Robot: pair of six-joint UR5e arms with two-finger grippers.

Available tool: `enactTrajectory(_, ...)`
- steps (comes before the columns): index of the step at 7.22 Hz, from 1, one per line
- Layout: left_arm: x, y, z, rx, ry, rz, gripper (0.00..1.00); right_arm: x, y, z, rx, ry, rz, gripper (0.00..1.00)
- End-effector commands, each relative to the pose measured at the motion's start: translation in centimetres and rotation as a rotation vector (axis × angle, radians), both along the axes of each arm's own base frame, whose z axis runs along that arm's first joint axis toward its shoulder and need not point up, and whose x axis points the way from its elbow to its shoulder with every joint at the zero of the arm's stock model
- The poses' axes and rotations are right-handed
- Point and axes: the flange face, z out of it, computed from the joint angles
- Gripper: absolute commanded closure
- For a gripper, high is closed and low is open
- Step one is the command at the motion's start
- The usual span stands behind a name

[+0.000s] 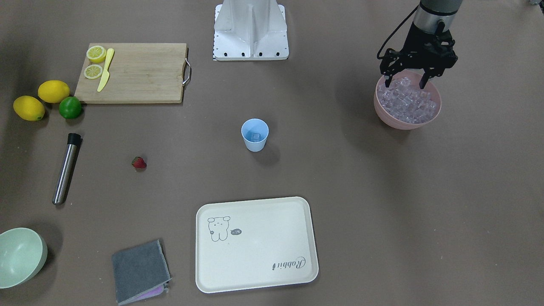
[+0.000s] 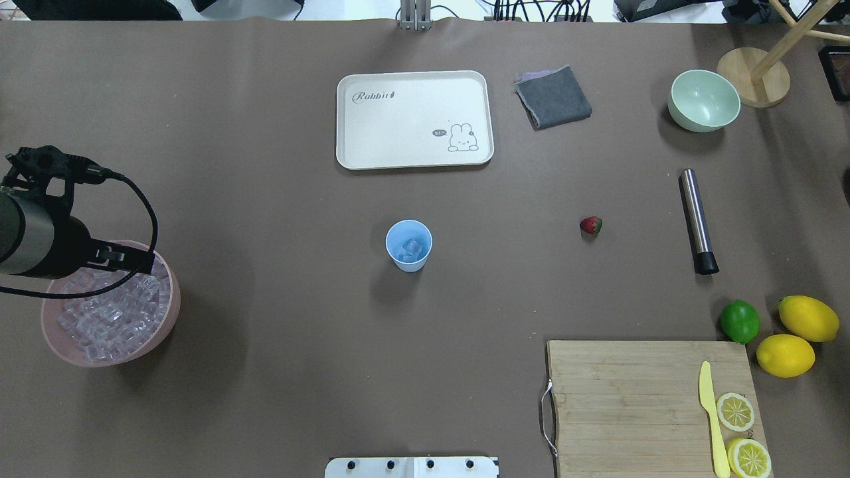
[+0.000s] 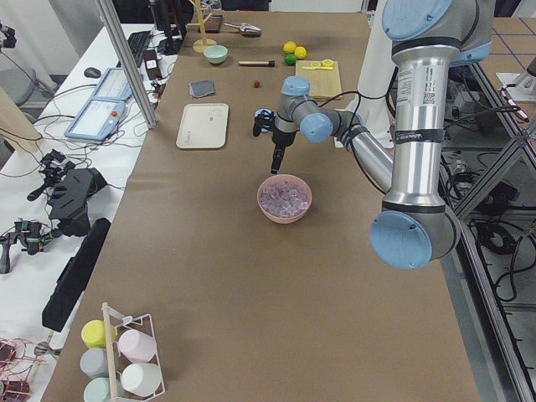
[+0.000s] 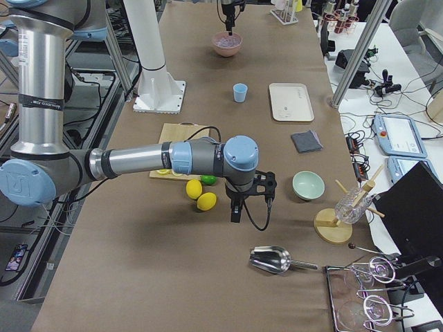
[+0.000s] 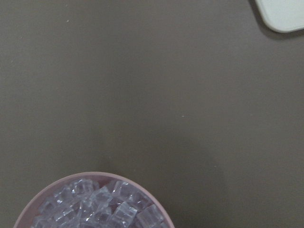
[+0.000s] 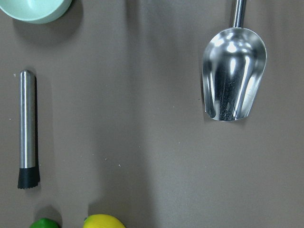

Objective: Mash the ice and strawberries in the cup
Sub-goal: 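Move the left gripper back over the ice bowl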

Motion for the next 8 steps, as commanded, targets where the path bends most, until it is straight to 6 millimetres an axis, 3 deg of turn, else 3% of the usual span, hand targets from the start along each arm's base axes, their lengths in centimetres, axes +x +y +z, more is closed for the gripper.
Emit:
enactTrajectory(1,0.8,0.7,1.5,0.055,-0.041,0.11,0.06,-0.3,-0.1,0.0,0.002,0.0,-0.007,0.0)
enactTrajectory(2,0.7,1.0,2.5,0.051,-0.04,0.114,0.06,-0.5,-0.1,0.0,0.002,0.0,-0.012,0.0)
enactTrajectory(5,-1.8,3.1,10.2,0.105,0.036,0.116,0.06,-0.7,-0.3,-0.1,0.015,0.002,-0.016,0.0)
enactTrajectory(7,-2.4,4.2,10.6,0.069,0.073,0.131,0.06,-0.7,-0.3,-0.1,0.014,0.002,-0.016,0.0)
enactTrajectory(8,-1.9,4.7,10.5,0.055,0.078,0.135,0.08,-0.7,-0.3,-0.1,0.014,0.002,-0.016,0.0)
